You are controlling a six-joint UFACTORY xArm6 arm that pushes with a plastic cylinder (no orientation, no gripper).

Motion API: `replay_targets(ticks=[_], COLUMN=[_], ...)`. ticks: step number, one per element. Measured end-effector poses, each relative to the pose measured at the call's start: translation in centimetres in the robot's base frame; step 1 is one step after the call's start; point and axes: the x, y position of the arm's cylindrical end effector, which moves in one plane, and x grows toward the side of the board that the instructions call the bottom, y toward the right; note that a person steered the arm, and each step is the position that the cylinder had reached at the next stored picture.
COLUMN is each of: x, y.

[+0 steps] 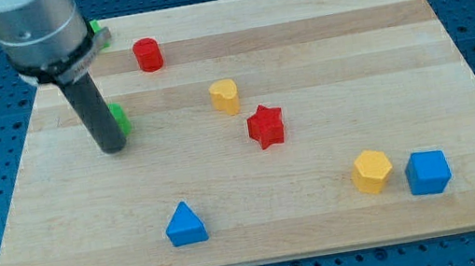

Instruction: Move the green circle to the top left of the yellow heart

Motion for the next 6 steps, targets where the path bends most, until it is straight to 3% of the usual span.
replay_targets(ticks=[1, 2, 3, 5, 6], x=[-2.2, -1.7, -4.7, -6.3, -5.3], y=[-0.6, -6.0, -5.4, 3.8, 5.6])
